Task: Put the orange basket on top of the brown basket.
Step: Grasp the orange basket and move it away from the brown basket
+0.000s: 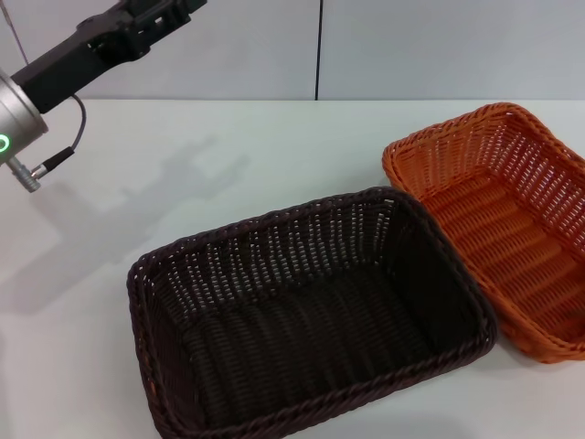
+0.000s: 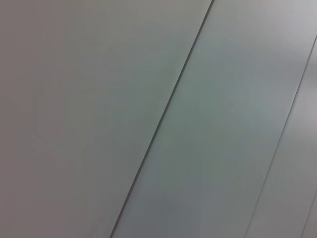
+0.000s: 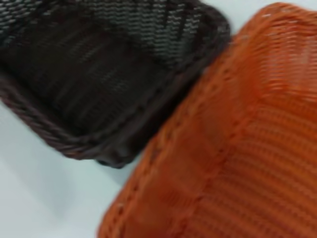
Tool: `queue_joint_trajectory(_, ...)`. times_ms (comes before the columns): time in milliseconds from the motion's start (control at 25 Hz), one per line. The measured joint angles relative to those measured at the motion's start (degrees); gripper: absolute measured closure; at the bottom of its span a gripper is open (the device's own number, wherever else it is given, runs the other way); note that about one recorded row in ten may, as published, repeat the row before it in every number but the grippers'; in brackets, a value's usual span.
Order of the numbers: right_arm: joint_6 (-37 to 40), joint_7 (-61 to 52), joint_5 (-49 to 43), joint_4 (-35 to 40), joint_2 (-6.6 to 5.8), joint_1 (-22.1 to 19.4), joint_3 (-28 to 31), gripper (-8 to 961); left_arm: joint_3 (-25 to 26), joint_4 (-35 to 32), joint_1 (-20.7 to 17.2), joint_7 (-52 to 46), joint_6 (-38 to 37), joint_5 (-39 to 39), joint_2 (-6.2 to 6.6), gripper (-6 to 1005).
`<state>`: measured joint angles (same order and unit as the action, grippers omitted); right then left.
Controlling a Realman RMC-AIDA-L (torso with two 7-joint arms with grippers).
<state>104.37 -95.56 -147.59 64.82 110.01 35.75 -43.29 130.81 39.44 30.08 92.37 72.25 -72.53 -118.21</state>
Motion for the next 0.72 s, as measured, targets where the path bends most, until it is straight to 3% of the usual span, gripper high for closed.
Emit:
queue_joint_trajectory(80,0.28,0.13,-0.09,-0.25,0.88,-0.30,-1.71,378,-0.03,0.00,-0.23,0.00,0.04,0.47,0.00,153)
queue_joint_trajectory(520,4.65,0.18,-0.32,-0.18,3.22,0.00,-5.57,379,0.15,0.06,0.03,0.03,-0.43,1.10,0.13,153)
queue_joint_trajectory(640,6.70,0.20,-0.35,0.95,4.49,0.14,-7.06,379,0.24,0.10,0.27,0.12,-0.88,1.13,0.15,153)
queue_joint_trajectory(680,7.35,0.18,-0.44,2.12,5.48,-0.06,-8.54,379,0.30,0.18,0.47,0.16,-1.09,1.14,0.16,153)
queue_joint_trajectory(720,7.35,0.18,-0.44,2.12,5.48,-0.06,-8.54,379,0.30,0.18,0.47,0.16,-1.09,1.14,0.16,153)
